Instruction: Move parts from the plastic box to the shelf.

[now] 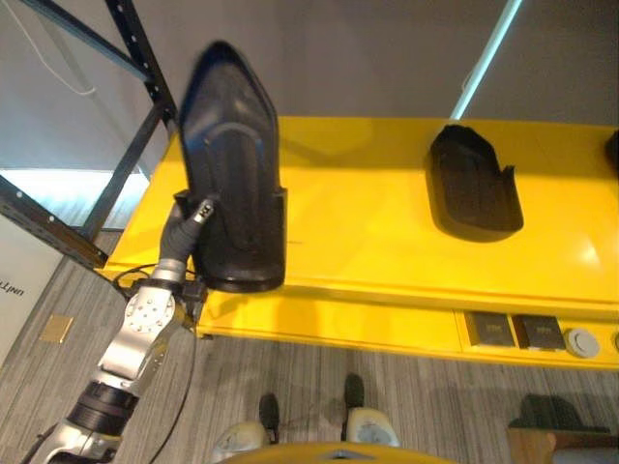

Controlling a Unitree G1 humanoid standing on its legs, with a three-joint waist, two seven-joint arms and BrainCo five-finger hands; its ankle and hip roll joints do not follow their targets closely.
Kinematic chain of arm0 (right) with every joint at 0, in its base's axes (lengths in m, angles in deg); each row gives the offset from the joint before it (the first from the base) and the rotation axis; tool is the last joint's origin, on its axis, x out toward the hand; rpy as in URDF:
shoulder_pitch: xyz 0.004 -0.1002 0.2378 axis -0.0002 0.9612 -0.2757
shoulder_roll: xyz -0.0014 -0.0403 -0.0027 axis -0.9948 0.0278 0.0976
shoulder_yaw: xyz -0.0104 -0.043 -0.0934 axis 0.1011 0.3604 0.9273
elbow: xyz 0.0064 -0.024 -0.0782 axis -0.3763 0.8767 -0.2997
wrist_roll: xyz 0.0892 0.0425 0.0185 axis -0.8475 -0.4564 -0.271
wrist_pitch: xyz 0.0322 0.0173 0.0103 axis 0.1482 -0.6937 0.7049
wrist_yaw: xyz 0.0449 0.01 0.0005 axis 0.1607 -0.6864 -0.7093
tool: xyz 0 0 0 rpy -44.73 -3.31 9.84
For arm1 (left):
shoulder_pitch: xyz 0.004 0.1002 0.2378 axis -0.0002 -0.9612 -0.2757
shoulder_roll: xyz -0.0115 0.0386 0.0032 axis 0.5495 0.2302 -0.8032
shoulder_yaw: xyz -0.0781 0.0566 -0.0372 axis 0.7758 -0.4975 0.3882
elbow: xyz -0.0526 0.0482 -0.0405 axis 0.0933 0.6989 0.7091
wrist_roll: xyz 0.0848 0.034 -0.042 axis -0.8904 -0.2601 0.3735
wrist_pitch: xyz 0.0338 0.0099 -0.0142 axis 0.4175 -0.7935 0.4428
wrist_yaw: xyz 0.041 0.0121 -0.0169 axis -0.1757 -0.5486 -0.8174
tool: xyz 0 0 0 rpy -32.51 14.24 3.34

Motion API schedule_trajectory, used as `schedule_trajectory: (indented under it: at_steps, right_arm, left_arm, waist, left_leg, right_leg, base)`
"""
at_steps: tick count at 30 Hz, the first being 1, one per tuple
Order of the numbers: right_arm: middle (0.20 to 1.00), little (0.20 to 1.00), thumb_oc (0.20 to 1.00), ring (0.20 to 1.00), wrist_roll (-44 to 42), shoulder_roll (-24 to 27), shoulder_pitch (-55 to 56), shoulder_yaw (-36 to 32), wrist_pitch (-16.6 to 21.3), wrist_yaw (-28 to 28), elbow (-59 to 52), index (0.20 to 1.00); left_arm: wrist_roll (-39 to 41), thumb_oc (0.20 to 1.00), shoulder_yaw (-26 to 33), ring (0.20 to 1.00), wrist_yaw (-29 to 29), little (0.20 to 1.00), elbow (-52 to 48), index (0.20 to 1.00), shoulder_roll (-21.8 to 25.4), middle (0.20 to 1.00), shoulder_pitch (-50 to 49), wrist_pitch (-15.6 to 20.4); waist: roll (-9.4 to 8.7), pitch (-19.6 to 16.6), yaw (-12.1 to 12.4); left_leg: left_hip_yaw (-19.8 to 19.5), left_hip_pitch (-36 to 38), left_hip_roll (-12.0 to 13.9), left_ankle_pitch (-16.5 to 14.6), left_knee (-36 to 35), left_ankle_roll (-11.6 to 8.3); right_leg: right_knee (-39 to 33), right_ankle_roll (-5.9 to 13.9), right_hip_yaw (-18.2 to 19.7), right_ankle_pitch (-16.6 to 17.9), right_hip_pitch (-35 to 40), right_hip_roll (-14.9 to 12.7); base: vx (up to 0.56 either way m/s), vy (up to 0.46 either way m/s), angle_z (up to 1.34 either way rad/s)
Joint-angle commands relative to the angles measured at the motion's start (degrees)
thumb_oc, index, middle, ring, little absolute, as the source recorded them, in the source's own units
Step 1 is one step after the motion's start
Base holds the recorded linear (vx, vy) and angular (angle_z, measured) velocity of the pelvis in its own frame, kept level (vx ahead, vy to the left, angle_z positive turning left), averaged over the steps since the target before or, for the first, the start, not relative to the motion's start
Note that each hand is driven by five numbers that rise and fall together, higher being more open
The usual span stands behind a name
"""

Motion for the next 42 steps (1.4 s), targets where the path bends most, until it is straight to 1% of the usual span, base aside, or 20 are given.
schedule_trajectory:
  at_steps: [1, 2, 3, 6, 7, 8, 11, 13, 19, 25, 29, 30, 31, 32, 34, 35, 36, 37, 38, 42]
  right_arm:
    - [1.0, 1.0, 1.0, 1.0, -2.7, 0.94, -1.89, 1.44, -1.32, -2.62, -0.12, 1.0]
    - [1.0, 1.0, 1.0, 1.0, -3.13, 2.08, -2.61, 0.78, -1.92, -3.15, -0.33, 1.0]
    - [1.0, 1.0, 1.0, 1.0, -1.65, 2.76, -3.11, 0.38, -2.28, -4.2, -0.61, 1.0]
    - [1.0, 1.0, 1.0, 1.0, 1.43, 3.27, -3.73, 1.22, -2.46, -5.82, -1.5, 1.0]
    - [1.0, 1.0, 1.0, 1.0, 1.6, 3.23, -3.83, 1.56, -2.58, -5.99, -1.72, 1.0]
    - [1.0, 1.0, 1.0, 1.0, 1.94, 3.57, -3.86, 2.2, -3.01, -6.2, -2.54, 1.0]
    - [1.0, 1.0, 1.0, 1.0, 3.74, 3.99, -3.65, 3.35, -3.11, -5.03, -3.56, 1.0]
    - [1.0, 1.0, 1.0, 1.0, 3.67, 4.57, -3.73, 3.67, -3.51, -5.47, -3.68, 1.0]
    - [1.0, 1.0, 1.0, 1.0, 3.31, 6.63, -4.57, 3.56, -3.33, -6.21, -3.82, 1.0]
    - [1.0, 1.0, 1.0, 1.0, 3.83, 7.29, -5.31, 4.39, -2.98, -6.56, -4.61, 1.0]
    - [1.0, 1.0, 1.0, 1.0, 3.75, 7.56, -6.3, 5.49, -3.13, -6.83, -5.17, 1.0]
    - [1.0, 1.0, 1.0, 1.0, 3.6, 7.55, -6.48, 5.65, -3.24, -6.8, -5.25, 1.0]
    - [1.0, 1.0, 1.0, 1.0, 3.17, 7.52, -6.79, 5.92, -3.44, -6.67, -5.38, 1.0]
    - [1.0, 1.0, 1.0, 1.0, 2.41, 7.46, -7.25, 6.22, -3.68, -6.44, -5.39, 1.0]
    - [1.0, 1.0, 1.0, 1.0, 1.84, 7.46, -7.41, 6.37, -3.85, -6.27, -5.48, 1.0]
    - [1.0, 1.0, 1.0, 1.0, 1.64, 7.42, -7.49, 6.38, -3.84, -6.31, -5.41, 1.0]
    - [1.0, 1.0, 1.0, 1.0, 1.69, 7.38, -7.55, 6.32, -3.77, -6.4, -5.33, 1.0]
    - [1.0, 1.0, 1.0, 1.0, 2.84, 7.29, -7.78, 6.62, -4.53, -5.92, -5.54, 1.0]
    - [1.0, 1.0, 1.0, 1.0, 3.23, 7.28, -7.8, 6.63, -4.57, -5.79, -5.51, 1.0]
    - [1.0, 1.0, 1.0, 1.0, 4.27, 6.74, -8.58, 8.25, -4.07, -4.02, -4.98, 1.0]
  left_arm:
    - [2.4, 0.2, 4.29, 0.2, 1.44, 0.2, -4.22, 0.2, 1.02, 0.2, 6.74, -1.66]
    - [5.7, 0.2, 4.4, 0.2, 3.69, 0.2, -3.82, 0.2, 1.65, 0.2, 7.77, -3.26]
    - [4.78, 0.2, 4.46, 0.2, 5.1, 0.2, -3.66, 0.2, 2.3, 0.2, 8.6, -3.93]
    - [6.75, 0.2, 4.6, 0.2, 5.86, 0.2, -1.63, 0.2, 4.87, 0.2, 11.51, -7.49]
    - [7.19, 0.2, 4.57, 0.2, 6.06, 0.2, -0.68, 0.2, 5.35, 0.2, 12.2, -7.74]
    - [7.83, 0.2, 5.3, 0.2, 6.9, 0.2, 2.58, 0.2, 7.05, 0.2, 13.56, -9.22]
    - [9.32, 0.2, 5.72, 0.2, 8.7, 0.2, 9.33, 0.2, 9.19, 0.2, 16.29, -11.17]
    - [8.15, 0.2, 5.41, 0.2, 9.38, 0.2, 13.54, 0.2, 10.43, 0.2, 18.14, -12.78]
    - [9.31, 0.2, 3.96, 0.2, 10.47, 0.2, 22.47, 0.2, 12.76, 0.2, 22.1, -14.4]
    - [8.79, 0.2, 2.12, 0.2, 9.42, 0.2, 27.67, 0.2, 11.9, 0.2, 23.8, -15.3]
    - [7.26, 0.2, 0.66, 0.2, 8.31, 0.2, 30.53, 0.2, 11.29, 0.2, 25.69, -16.17]
    - [7.26, 0.307, 0.49, 0.307, 8.04, 0.307, 30.67, 0.307, 11.31, 0.307, 25.92, -16.51]
    - [7.19, 0.881, 0.18, 0.881, 7.02, 0.881, 30.96, 0.881, 11.29, 0.881, 26.29, -17.16]
    - [6.22, 1.0, -0.34, 1.0, 5.64, 1.0, 31.99, 1.0, 11.21, 1.0, 27.01, -17.43]
    - [4.16, 1.0, -0.67, 1.0, 4.71, 1.0, 32.87, 1.0, 11.52, 1.0, 27.72, -18.19]
    - [0.53, 1.0, -1.09, 1.0, 3.54, 1.0, 33.33, 1.0, 11.87, 1.0, 28.21, -19.71]
    - [-0.61, 1.0, -1.46, 1.0, 2.78, 1.0, 33.49, 1.0, 12.2, 1.0, 28.42, -20.88]
    - [-4.94, 1.0, -2.56, 1.0, 0.48, 1.0, 34.01, 1.0, 13.52, 1.0, 29.12, -21.43]
    - [-5.51, 1.0, -2.59, 1.0, 0.19, 1.0, 34.08, 1.0, 13.67, 1.0, 29.26, -21.56]
    - [-14.53, 1.0, -4.89, 1.0, -2.67, 1.0, 32.9, 1.0, 15.67, 1.0, 32.24, -24.62]
  waist:
    - [0.92, -0.17, -0.35]
    - [1.52, 0.32, -0.58]
    - [1.92, 0.66, -0.87]
    - [2.59, 1.29, -1.67]
    - [2.66, 1.37, -1.82]
    - [2.82, 1.66, -2.35]
    - [3.0, 1.98, -3.43]
    - [3.12, 2.57, -4.22]
    - [3.75, 4.44, -5.45]
    - [4.2, 6.19, -6.43]
    - [4.03, 7.2, -6.84]
    - [3.99, 7.32, -6.85]
    - [3.95, 7.53, -6.85]
    - [3.89, 7.78, -6.9]
    - [3.88, 7.88, -6.95]
    - [3.87, 7.94, -7.0]
    - [3.86, 7.98, -7.02]
    - [3.74, 7.94, -6.92]
    - [3.73, 7.91, -6.91]
    - [3.53, 7.34, -6.49]
  left_leg:
    - [0.16, -3.84, 0.56, 0.23, -0.01, 0.2]
    - [0.51, -4.66, 0.18, 0.42, -0.01, 0.02]
    - [0.88, -5.18, 0.04, 0.5, -0.01, -0.05]
    - [1.52, -6.18, -0.18, 0.79, -0.01, -0.2]
    - [1.63, -6.35, -0.21, 0.86, -0.01, -0.2]
    - [2.0, -6.6, -0.03, 0.94, -0.01, -0.2]
    - [2.68, -6.76, 0.24, 0.99, -0.01, -0.32]
    - [3.3, -7.0, 0.55, 1.11, -0.01, -0.5]
    - [3.96, -7.71, 1.12, 1.32, -0.01, -0.85]
    - [4.33, -8.01, 1.48, 1.36, -0.01, -1.22]
    - [4.5, -8.76, 1.92, 1.67, -0.01, -1.6]
    - [4.52, -8.88, 1.98, 1.71, -0.01, -1.64]
    - [4.52, -9.02, 2.08, 1.79, -0.01, -1.72]
    - [4.48, -9.17, 2.24, 1.88, -0.01, -1.81]
    - [4.52, -9.27, 2.38, 1.93, -0.01, -1.91]
    - [4.51, -9.27, 2.47, 1.97, -0.01, -1.94]
    - [4.52, -9.26, 2.55, 2.03, -0.01, -1.98]
    - [4.44, -9.13, 2.62, 2.1, -0.01, -2.08]
    - [4.45, -9.06, 2.64, 2.12, -0.01, -2.09]
    - [4.33, -8.39, 2.95, 2.2, -0.01, -2.19]
  right_leg:
    - [1.02, 0.25, 2.07, -2.41, -1.39, 0.86]
    - [0.68, 0.36, 2.12, -2.26, -2.07, 0.65]
    - [0.46, 0.41, 2.27, -2.15, -2.54, 0.56]
    - [0.3, 0.55, 2.97, -1.84, -3.58, 0.48]
    - [0.3, 0.59, 3.17, -1.8, -3.77, 0.49]
    - [0.37, 0.5, 3.62, -1.87, -4.12, 0.53]
    - [0.45, 0.43, 4.27, -1.93, -4.55, 0.44]
    - [0.66, 0.4, 4.85, -1.99, -4.96, 0.27]
    - [1.08, 0.73, 5.7, -1.94, -5.96, -0.87]
    - [1.18, 0.74, 6.19, -1.96, -6.64, -1.13]
    - [0.88, 0.54, 6.56, -1.87, -7.32, -0.71]
    - [0.84, 0.5, 6.59, -1.86, -7.4, -0.64]
    - [0.77, 0.45, 6.62, -1.83, -7.52, -0.52]
    - [0.68, 0.39, 6.66, -1.83, -7.63, -0.32]
    - [0.56, 0.35, 6.68, -1.86, -7.66, -0.17]
    - [0.51, 0.32, 6.68, -1.87, -7.64, -0.08]
    - [0.52, 0.31, 6.69, -1.85, -7.61, -0.02]
    - [0.44, 0.33, 6.56, -1.93, -7.35, 0.11]
    - [0.42, 0.31, 6.54, -1.94, -7.27, 0.15]
    - [0.29, 0.11, 6.08, -2.14, -6.15, 0.38]
  base:
    - [-0.03, 0.055, 0.01]
    - [-0.03, 0.063, -0.04]
    - [-0.04, 0.073, -0.04]
    - [0.0, 0.054, -0.04]
    - [0.04, 0.059, -0.01]
    - [0.05, 0.053, -0.04]
    - [0.06, 0.053, -0.07]
    - [0.02, 0.063, -0.17]
    - [-0.01, 0.045, -0.12]
    - [0.0, 0.016, -0.04]
    - [-0.01, -0.004, 0.0]
    - [-0.04, -0.019, -0.01]
    - [-0.04, -0.029, -0.02]
    - [-0.04, -0.032, -0.02]
    - [0.0, 0.0, 0.0]
    - [0.0, 0.0, 0.0]
    - [-0.02, -0.037, 0.0]
    - [-0.01, -0.031, 0.0]
    - [-0.01, -0.036, -0.01]
    - [-0.01, -0.048, 0.01]
